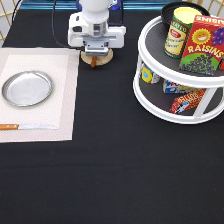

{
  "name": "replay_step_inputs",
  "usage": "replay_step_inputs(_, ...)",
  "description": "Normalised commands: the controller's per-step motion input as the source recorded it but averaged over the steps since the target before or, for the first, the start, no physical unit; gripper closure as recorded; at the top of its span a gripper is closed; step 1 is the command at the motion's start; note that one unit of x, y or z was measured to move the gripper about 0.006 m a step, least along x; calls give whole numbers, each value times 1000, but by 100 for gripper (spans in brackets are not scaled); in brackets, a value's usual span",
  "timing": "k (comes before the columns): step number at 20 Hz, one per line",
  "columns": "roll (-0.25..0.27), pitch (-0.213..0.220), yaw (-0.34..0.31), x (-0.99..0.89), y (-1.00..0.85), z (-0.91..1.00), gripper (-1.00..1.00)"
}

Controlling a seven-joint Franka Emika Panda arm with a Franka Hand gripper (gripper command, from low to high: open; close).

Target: Arrange plate and fork

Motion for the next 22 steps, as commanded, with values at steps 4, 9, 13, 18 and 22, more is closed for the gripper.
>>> replay_step_inputs(4,87,-70,20,-106,-165,5,100)
replay_step_inputs(9,121,-46,-2,-80,-230,229,100)
replay_step_inputs(13,94,-34,-92,83,-397,792,100)
replay_step_inputs(18,8,-25,-150,165,-494,703,100)
replay_step_inputs(22,24,-34,-98,228,-669,519,100)
